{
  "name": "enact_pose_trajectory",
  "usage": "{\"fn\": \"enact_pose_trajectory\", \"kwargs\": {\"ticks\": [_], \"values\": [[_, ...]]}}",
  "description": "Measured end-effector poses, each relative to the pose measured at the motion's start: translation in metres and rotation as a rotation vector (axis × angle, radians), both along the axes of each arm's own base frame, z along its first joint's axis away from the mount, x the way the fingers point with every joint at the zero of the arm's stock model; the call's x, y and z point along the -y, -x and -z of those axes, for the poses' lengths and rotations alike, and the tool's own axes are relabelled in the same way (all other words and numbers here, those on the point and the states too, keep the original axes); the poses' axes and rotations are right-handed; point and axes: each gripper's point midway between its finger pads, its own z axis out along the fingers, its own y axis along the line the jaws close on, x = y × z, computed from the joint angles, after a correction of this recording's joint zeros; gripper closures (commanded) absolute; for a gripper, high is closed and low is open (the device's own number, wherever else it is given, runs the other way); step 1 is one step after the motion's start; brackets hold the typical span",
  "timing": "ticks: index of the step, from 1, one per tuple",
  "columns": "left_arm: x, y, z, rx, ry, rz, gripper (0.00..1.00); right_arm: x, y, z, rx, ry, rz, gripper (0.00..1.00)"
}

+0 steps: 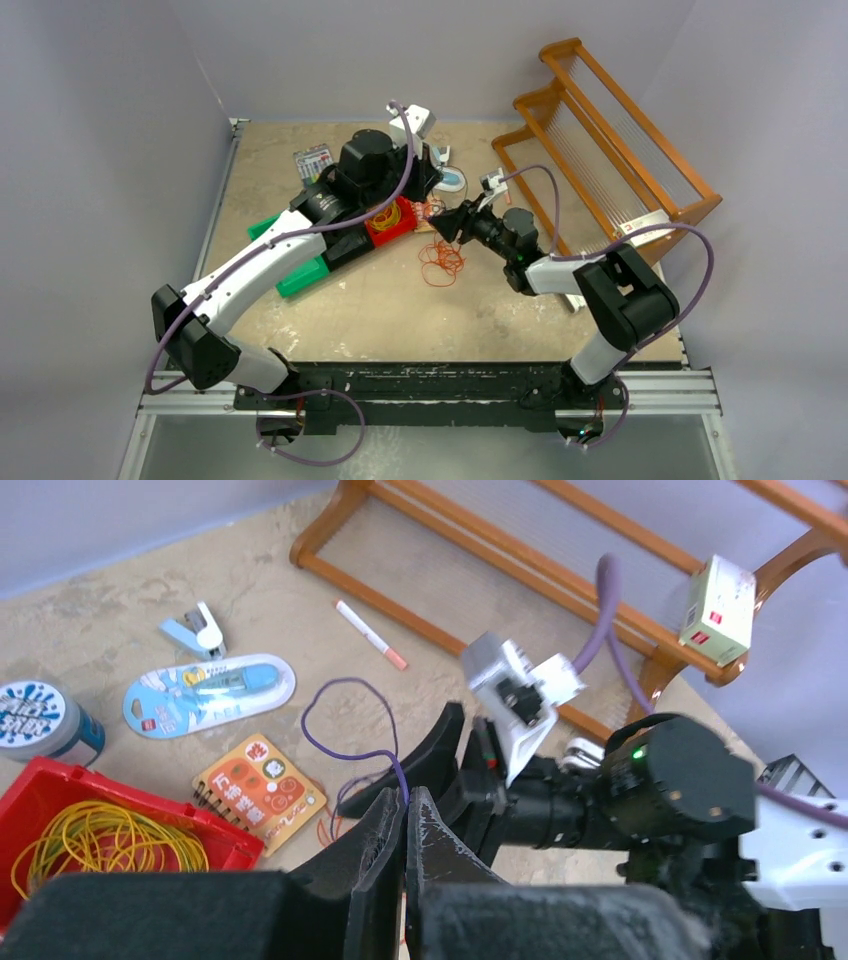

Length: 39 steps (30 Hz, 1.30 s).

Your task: Untangle the cables

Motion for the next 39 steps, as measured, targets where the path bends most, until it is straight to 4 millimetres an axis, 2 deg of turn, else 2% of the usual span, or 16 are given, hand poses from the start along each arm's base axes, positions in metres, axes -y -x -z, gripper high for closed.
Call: {"fn": "enact_pose_trajectory", "kwargs": {"ticks": [3, 9, 16, 25, 28, 39], "values": [[0.0, -0.001, -0.016, 0.022, 0.019, -0.002, 1.0, -0.003, 0.001, 0.01, -0.024, -0.002, -0.017, 0.59], [-0.008, -0.005, -0.039, 0.065, 0.031, -0.049, 1.0, -0.005, 0.002, 0.005, -0.003, -0.027, -0.029, 0.63], [-0.038, -0.009, -0.062, 0.122, 0.017, -0.177, 1.0, 0.001, 0.012, 0.025, -0.046, -0.005, -0.026, 0.65], [-0.089, -0.019, -0.102, 0.21, 0.004, -0.381, 1.0, 0.005, 0.013, 0.047, -0.1, 0.017, -0.001, 0.66], [-0.101, -0.021, -0.113, 0.231, -0.001, -0.422, 1.0, 0.006, 0.012, 0.048, -0.106, 0.015, 0.01, 0.66], [-0.138, -0.025, -0.13, 0.264, -0.072, -0.525, 1.0, 0.007, 0.011, 0.048, -0.106, 0.015, 0.016, 0.65]]}}
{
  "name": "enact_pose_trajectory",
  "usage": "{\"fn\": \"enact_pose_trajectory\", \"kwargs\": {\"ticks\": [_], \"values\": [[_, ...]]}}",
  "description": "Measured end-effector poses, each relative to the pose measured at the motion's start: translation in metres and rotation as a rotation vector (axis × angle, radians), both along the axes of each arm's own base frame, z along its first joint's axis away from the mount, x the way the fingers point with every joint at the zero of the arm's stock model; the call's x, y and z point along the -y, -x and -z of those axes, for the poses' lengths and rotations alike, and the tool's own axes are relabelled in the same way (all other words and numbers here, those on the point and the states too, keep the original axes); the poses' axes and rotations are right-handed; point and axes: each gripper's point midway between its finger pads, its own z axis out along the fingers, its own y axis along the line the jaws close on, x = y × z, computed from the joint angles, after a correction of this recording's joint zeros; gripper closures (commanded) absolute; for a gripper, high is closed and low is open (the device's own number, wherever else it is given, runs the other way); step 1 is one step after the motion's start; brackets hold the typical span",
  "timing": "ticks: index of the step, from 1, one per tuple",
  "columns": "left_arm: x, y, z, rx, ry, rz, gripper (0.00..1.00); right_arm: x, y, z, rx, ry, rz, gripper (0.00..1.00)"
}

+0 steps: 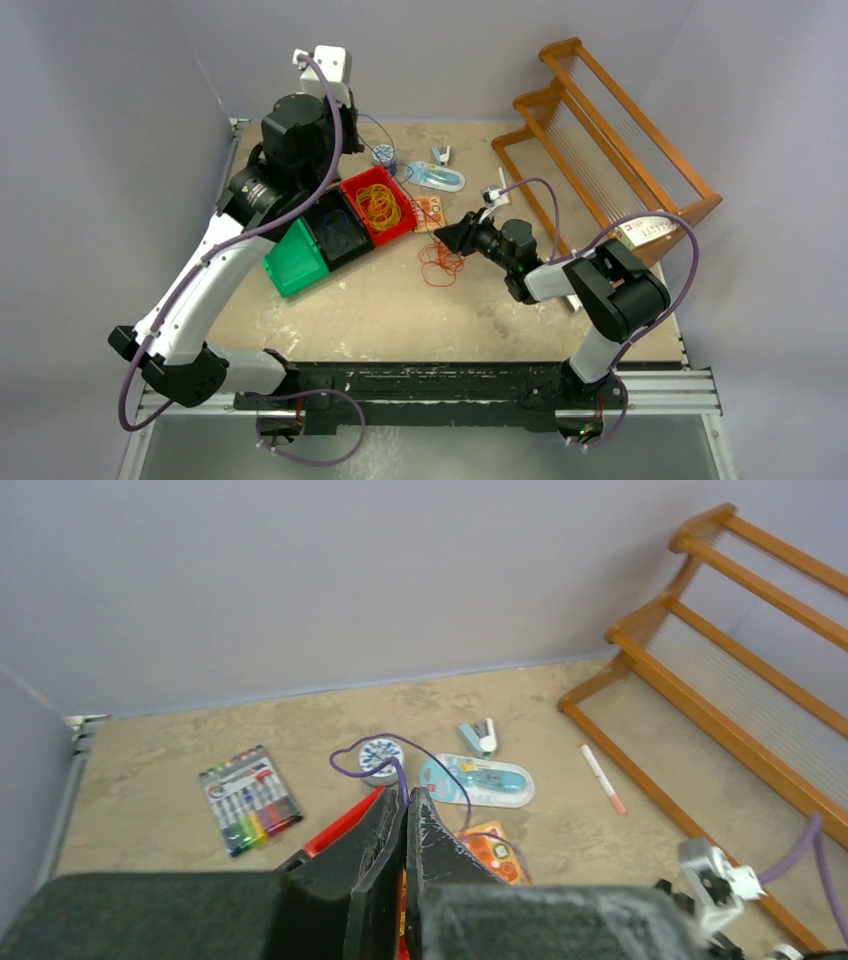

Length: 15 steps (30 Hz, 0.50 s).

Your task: Untangle the cables

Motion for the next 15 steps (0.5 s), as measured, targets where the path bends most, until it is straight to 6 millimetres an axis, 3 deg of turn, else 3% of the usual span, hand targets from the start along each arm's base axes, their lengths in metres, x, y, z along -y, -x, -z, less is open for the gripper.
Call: {"fn": "enact_pose_trajectory", "kwargs": {"ticks": [9, 15], "values": [[-0.062, -0.013, -0.034, 0.047, -0.002, -0.184, 1.0, 0.003, -0.002, 0.003, -0.006, 0.008, 0.023, 0.64], [-0.071, -0.014, -0.045, 0.064, -0.019, -0.216, 1.0, 0.003, -0.001, 0.005, -0.011, 0.01, 0.023, 0.64]]}}
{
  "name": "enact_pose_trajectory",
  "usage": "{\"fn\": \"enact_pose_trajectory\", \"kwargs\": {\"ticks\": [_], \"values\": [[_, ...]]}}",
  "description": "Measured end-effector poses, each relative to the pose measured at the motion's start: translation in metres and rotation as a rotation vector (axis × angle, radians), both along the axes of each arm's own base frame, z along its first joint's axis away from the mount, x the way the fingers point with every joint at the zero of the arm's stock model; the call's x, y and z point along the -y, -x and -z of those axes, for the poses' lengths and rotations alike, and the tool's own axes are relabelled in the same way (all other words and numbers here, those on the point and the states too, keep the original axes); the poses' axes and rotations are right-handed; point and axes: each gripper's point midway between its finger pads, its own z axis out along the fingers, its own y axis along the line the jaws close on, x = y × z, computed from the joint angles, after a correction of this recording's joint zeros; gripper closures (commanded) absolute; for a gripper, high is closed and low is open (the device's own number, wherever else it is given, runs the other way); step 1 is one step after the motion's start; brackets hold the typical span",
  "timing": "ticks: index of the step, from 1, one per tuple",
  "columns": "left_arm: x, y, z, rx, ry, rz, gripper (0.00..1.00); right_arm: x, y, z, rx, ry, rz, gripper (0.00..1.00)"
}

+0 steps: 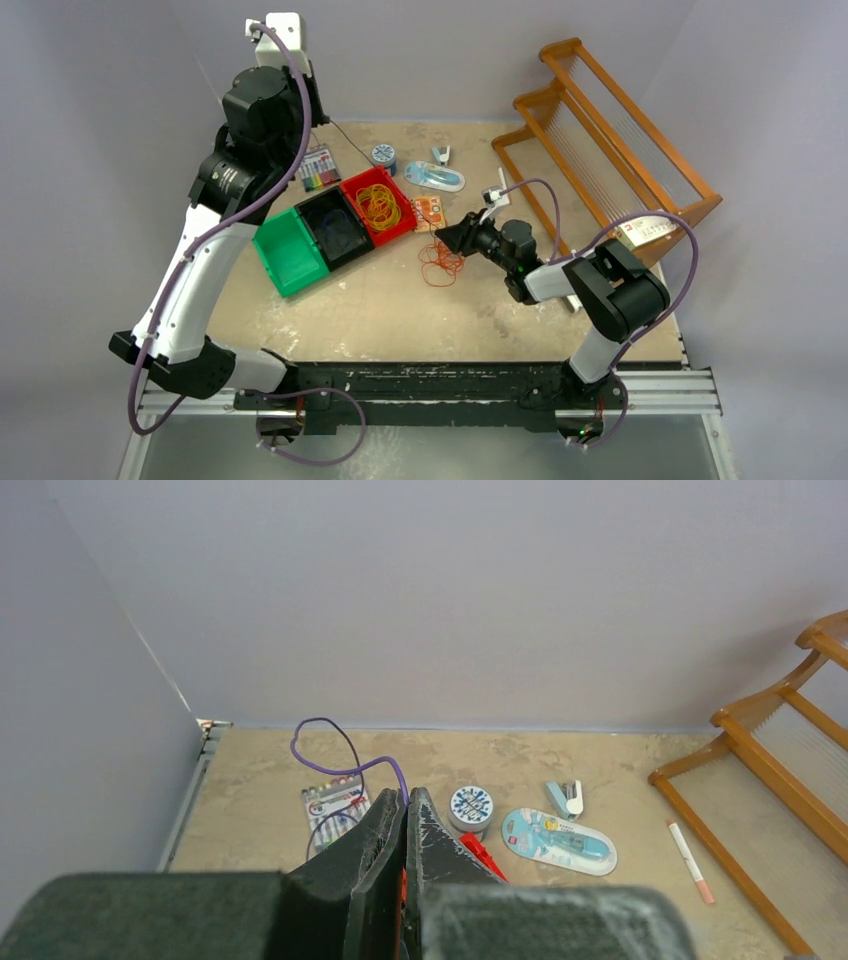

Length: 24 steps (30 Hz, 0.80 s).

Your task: Untangle the cables

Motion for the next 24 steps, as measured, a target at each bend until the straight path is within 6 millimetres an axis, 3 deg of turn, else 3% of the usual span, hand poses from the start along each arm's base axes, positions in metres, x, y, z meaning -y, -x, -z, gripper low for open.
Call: {"fn": "enact_pose_trajectory", "kwargs": {"ticks": [8, 16, 19, 24], "values": [[-0.003, -0.004, -0.009, 0.004, -0.022, -0.02, 1.0, 0.001, 0.0, 0.006, -0.013, 0.008, 0.005, 0.65], [-0.015, 0.004, -0.049, 0.089, 0.013, -0.044, 1.0, 0.01, -0.001, 0.038, -0.103, 0.072, 0.056, 0.65], [-0.017, 0.007, -0.06, 0.114, 0.026, -0.046, 1.0, 0.012, -0.001, 0.041, -0.113, 0.081, 0.067, 0.65], [-0.019, 0.008, -0.058, 0.106, 0.018, -0.057, 1.0, 0.013, -0.001, 0.042, -0.115, 0.083, 0.074, 0.63]]}}
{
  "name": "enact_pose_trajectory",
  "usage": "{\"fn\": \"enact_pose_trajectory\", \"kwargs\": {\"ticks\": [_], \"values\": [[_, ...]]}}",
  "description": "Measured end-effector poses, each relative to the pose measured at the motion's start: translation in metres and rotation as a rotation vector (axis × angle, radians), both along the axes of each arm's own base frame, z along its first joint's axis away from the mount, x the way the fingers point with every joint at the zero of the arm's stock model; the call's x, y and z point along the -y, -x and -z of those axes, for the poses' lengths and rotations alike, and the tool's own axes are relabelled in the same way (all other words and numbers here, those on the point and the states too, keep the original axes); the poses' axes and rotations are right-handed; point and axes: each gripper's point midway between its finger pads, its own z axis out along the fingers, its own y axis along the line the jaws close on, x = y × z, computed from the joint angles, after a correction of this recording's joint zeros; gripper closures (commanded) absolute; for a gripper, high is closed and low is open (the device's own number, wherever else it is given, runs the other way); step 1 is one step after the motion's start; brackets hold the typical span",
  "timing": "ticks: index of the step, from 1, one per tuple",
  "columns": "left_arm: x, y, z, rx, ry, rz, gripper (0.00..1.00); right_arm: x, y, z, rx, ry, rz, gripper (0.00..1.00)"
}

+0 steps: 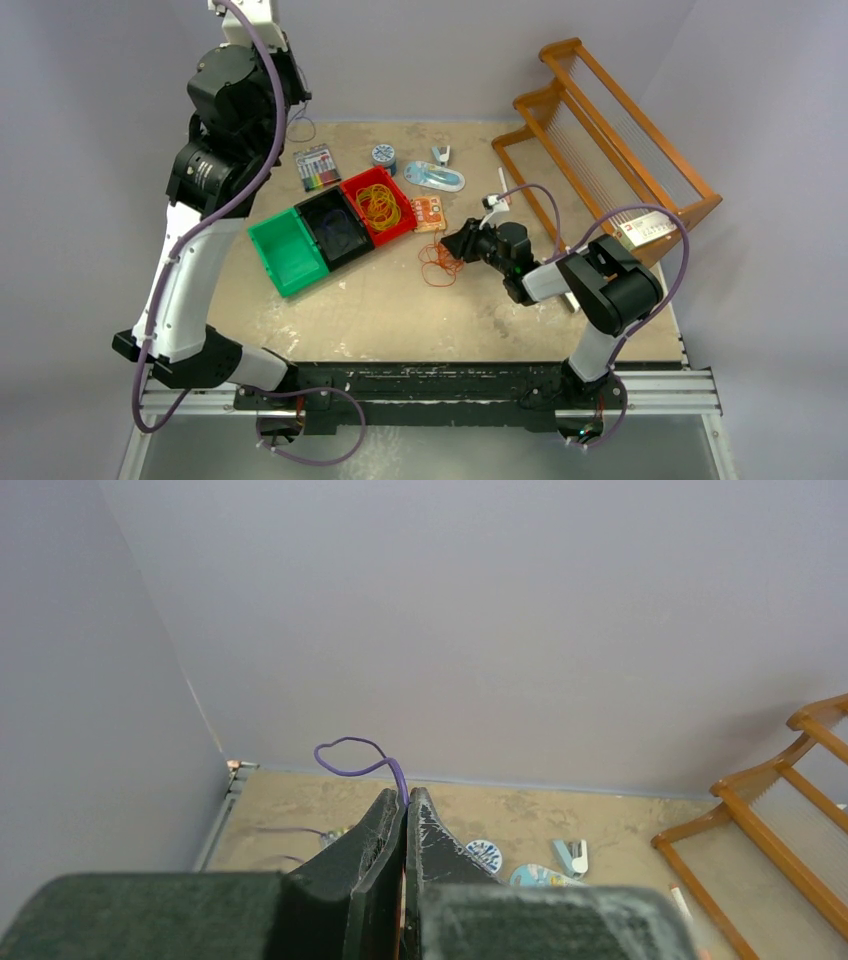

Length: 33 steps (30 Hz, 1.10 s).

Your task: Untangle the cables

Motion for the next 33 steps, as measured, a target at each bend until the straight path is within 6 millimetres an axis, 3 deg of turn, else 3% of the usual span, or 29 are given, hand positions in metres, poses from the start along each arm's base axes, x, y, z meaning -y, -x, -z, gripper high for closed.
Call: {"fn": "enact_pose_trajectory", "kwargs": {"ticks": [7, 17, 28, 33], "values": [[-0.006, -0.006, 0.02, -0.053, -0.028, -0.051, 1.0, -0.001, 0.0, -0.011, 0.023, -0.01, -0.004, 0.6], [-0.01, -0.022, 0.078, -0.188, -0.103, -0.11, 1.0, -0.004, 0.001, -0.046, 0.115, -0.035, -0.034, 0.58], [-0.019, -0.024, 0.143, -0.322, -0.169, -0.136, 1.0, -0.003, 0.002, -0.044, 0.116, -0.021, -0.04, 0.57], [-0.025, -0.025, 0.158, -0.353, -0.18, -0.153, 1.0, -0.003, 0.002, -0.043, 0.111, -0.016, -0.042, 0.57]]}}
